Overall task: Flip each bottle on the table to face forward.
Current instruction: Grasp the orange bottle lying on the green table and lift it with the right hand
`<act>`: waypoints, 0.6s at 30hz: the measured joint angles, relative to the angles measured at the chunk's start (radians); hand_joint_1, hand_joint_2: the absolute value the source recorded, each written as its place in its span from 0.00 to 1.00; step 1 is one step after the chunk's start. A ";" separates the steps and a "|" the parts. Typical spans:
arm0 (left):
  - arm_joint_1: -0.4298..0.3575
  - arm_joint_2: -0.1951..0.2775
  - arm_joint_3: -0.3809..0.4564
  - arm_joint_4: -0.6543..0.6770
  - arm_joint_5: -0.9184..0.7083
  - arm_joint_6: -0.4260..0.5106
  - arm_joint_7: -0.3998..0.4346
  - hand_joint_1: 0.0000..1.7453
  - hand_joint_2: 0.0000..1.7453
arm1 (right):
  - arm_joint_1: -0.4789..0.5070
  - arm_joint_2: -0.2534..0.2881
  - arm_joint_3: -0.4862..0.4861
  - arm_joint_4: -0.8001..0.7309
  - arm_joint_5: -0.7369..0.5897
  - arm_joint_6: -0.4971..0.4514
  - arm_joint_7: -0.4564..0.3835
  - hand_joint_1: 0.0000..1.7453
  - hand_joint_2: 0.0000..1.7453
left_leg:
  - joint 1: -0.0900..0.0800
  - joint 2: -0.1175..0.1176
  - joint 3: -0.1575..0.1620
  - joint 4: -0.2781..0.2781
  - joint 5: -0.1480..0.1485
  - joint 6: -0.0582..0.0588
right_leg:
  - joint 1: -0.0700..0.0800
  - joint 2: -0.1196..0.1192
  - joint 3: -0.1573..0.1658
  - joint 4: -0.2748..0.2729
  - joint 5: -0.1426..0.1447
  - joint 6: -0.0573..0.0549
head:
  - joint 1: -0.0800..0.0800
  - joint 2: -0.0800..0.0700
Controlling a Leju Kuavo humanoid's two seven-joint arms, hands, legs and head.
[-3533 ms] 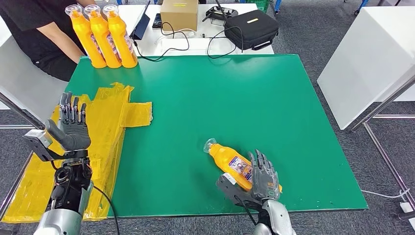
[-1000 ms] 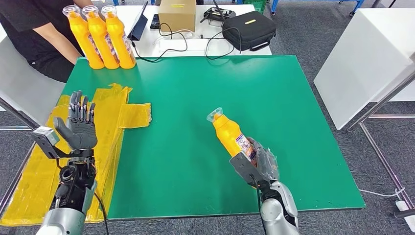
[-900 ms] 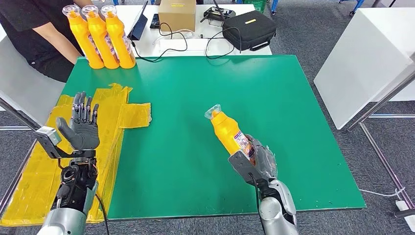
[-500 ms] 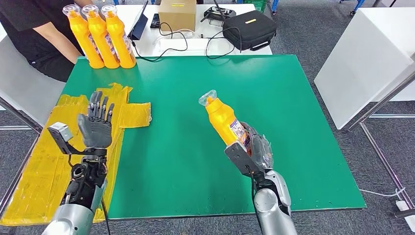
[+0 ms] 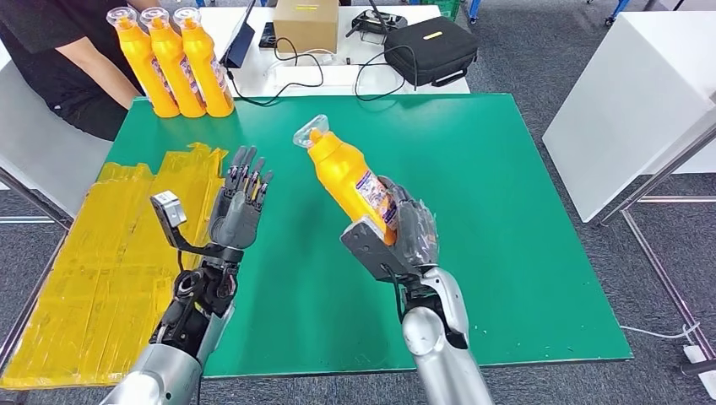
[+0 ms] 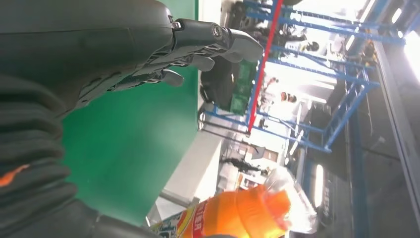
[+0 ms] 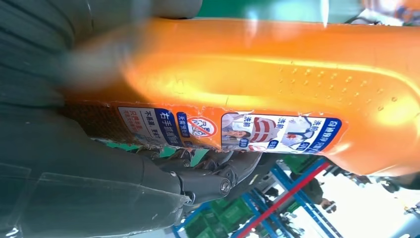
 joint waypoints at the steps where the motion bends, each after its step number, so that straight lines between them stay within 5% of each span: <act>1: -0.004 0.003 -0.007 0.007 0.005 -0.005 -0.005 0.00 1.00 | 0.000 0.000 0.010 0.000 -0.001 -0.004 0.002 1.00 1.00 | 0.000 0.000 0.000 0.000 0.000 0.000 | 0.000 0.000 0.000 0.000 0.000 0.000 | 0.000 0.000; 18: -0.162 -0.001 -0.141 0.215 0.081 -0.051 0.000 0.00 1.00 | -0.008 -0.003 0.085 -0.005 0.046 -0.043 0.092 1.00 1.00 | -0.001 -0.001 -0.001 0.000 0.000 0.000 | -0.001 -0.001 0.000 0.000 0.000 0.000 | 0.000 0.000</act>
